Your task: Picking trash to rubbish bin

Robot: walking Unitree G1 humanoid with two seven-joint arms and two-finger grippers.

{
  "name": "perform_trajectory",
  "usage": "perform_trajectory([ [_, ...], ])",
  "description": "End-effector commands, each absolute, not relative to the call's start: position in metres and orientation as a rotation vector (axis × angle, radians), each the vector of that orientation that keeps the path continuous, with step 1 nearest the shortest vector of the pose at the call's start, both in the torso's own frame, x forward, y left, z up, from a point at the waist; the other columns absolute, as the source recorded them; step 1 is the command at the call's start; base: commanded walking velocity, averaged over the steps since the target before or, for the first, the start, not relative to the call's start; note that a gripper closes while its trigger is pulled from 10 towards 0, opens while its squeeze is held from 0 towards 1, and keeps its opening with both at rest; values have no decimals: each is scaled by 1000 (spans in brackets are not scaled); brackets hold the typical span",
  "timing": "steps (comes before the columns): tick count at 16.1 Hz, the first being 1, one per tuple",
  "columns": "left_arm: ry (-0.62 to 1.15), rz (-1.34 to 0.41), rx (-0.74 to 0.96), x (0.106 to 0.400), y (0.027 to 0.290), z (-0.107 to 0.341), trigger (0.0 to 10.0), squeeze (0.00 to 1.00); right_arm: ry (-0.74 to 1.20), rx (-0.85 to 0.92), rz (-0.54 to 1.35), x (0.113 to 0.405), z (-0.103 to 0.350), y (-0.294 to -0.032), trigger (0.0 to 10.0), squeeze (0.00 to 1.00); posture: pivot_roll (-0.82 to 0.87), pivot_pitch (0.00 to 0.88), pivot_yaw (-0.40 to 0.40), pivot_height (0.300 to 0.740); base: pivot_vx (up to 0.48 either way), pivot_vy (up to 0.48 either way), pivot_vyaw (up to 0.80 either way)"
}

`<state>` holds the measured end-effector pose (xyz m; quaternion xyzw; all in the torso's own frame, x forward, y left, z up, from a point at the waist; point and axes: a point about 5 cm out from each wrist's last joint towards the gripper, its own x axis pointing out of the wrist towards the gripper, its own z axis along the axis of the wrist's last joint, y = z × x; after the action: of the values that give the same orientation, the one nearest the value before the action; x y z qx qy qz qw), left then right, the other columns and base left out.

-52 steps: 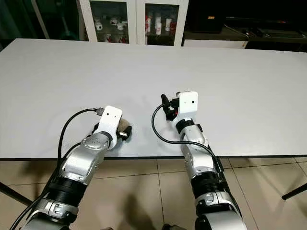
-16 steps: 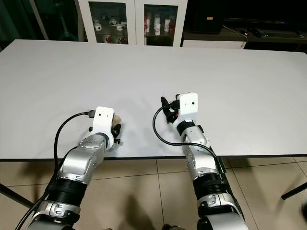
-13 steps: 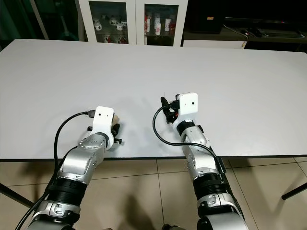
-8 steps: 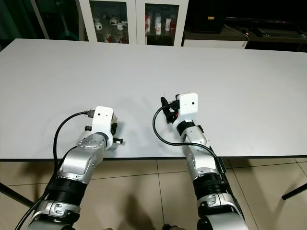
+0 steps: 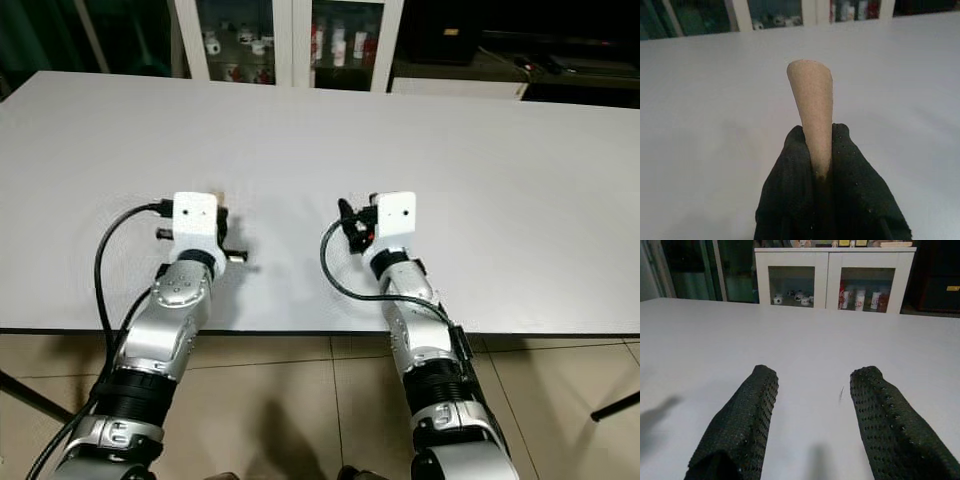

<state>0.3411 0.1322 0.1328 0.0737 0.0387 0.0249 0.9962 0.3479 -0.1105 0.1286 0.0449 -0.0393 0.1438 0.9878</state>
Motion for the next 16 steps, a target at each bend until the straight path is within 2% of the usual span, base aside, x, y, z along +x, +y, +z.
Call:
perform_trajectory([
  [1, -25, 92, 182, 342, 132, 143, 10000, 0, -105, 112, 263, 350, 134, -116, 10000, 0, 11, 16, -61, 740, 0, 0, 0],
  [2, -67, 97, 215, 342, 134, 144, 10000, 0, -103, 121, 262, 350, 133, -116, 10000, 0, 11, 16, -61, 740, 0, 0, 0],
  [7, -33, 225, 221, 331, 159, 121, 10000, 0, -89, 104, 210, 350, 128, -127, 10000, 0, 14, 24, -60, 740, 0, 0, 0],
  [16, -186, 236, 249, 334, 160, 149, 10000, 0, -126, 132, 203, 350, 132, -125, 10000, 0, 17, 22, -45, 740, 0, 0, 731],
])
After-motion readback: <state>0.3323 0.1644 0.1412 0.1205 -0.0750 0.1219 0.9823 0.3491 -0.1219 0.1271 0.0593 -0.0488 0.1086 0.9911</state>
